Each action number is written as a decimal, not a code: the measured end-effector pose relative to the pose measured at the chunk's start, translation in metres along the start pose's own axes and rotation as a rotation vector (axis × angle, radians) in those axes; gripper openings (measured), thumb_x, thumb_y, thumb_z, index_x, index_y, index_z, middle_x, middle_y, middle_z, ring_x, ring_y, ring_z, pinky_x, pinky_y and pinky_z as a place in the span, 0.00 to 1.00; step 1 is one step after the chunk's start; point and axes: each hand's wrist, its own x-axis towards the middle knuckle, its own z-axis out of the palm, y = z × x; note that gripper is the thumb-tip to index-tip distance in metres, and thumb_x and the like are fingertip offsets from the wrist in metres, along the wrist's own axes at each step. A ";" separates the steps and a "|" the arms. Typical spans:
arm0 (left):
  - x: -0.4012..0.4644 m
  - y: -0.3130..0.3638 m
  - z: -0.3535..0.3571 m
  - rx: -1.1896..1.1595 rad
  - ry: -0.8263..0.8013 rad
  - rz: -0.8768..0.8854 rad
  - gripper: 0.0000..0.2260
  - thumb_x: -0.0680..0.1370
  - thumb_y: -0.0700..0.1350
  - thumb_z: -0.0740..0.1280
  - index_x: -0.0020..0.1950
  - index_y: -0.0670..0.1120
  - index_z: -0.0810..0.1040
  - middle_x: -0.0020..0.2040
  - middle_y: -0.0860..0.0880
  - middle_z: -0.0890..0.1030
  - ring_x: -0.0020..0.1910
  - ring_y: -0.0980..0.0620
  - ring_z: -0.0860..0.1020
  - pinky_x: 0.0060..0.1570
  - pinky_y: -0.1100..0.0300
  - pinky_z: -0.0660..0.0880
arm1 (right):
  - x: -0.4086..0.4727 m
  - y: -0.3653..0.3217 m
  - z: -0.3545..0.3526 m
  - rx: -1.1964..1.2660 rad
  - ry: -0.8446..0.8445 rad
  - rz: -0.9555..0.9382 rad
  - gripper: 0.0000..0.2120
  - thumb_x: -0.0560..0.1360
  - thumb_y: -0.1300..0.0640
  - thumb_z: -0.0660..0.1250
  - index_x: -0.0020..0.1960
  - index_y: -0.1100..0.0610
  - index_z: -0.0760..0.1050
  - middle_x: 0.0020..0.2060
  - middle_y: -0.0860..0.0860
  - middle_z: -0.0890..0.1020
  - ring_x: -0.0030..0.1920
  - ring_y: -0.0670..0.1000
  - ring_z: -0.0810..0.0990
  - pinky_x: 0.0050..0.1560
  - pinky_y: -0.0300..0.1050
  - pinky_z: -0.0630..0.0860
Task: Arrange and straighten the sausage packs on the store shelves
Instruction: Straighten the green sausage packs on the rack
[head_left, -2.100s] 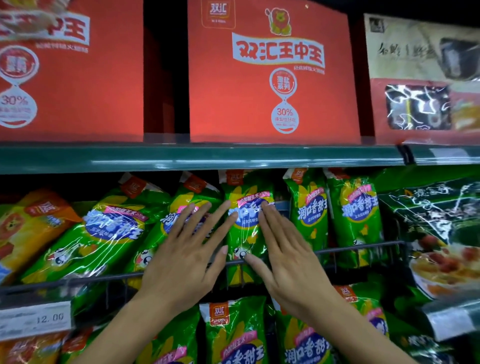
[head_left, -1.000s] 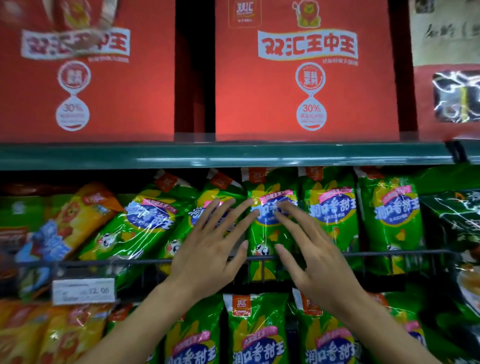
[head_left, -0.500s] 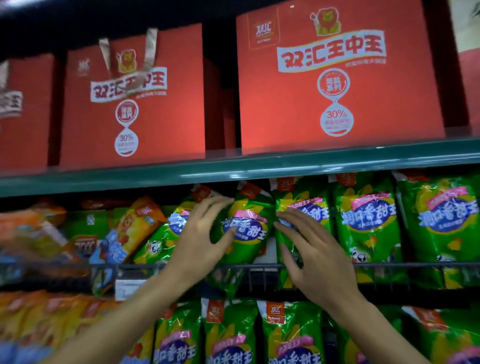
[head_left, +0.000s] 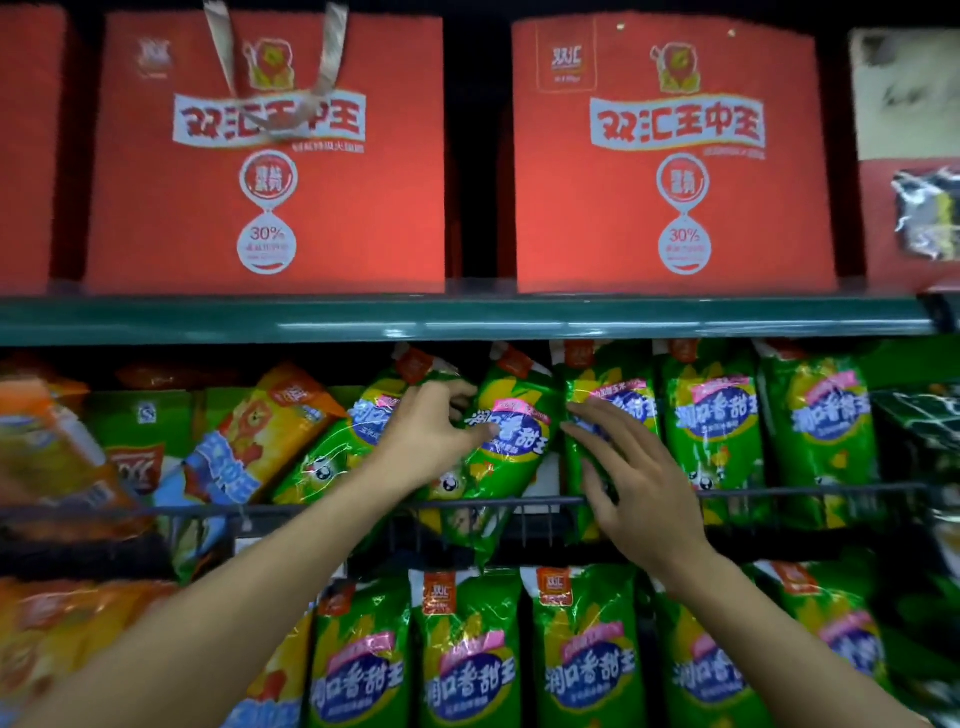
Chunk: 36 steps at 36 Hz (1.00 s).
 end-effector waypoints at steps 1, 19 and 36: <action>0.000 -0.001 0.000 -0.014 0.004 0.004 0.27 0.73 0.53 0.78 0.69 0.45 0.77 0.58 0.49 0.82 0.54 0.52 0.79 0.59 0.55 0.77 | 0.000 0.000 0.000 -0.004 -0.003 -0.007 0.18 0.80 0.59 0.64 0.69 0.57 0.77 0.71 0.50 0.75 0.75 0.51 0.68 0.74 0.51 0.68; -0.020 -0.041 -0.012 -0.343 0.162 -0.032 0.21 0.71 0.50 0.80 0.61 0.46 0.80 0.53 0.51 0.82 0.53 0.61 0.80 0.48 0.74 0.76 | 0.021 -0.033 -0.006 0.022 -0.050 0.038 0.18 0.81 0.50 0.64 0.67 0.56 0.78 0.58 0.50 0.83 0.60 0.51 0.80 0.61 0.46 0.78; -0.018 -0.037 -0.022 -0.298 0.168 -0.004 0.24 0.71 0.52 0.79 0.63 0.45 0.81 0.54 0.52 0.84 0.53 0.59 0.81 0.57 0.63 0.77 | 0.071 -0.085 0.001 0.481 -0.551 0.700 0.31 0.84 0.45 0.60 0.79 0.58 0.55 0.50 0.60 0.83 0.50 0.57 0.84 0.50 0.51 0.79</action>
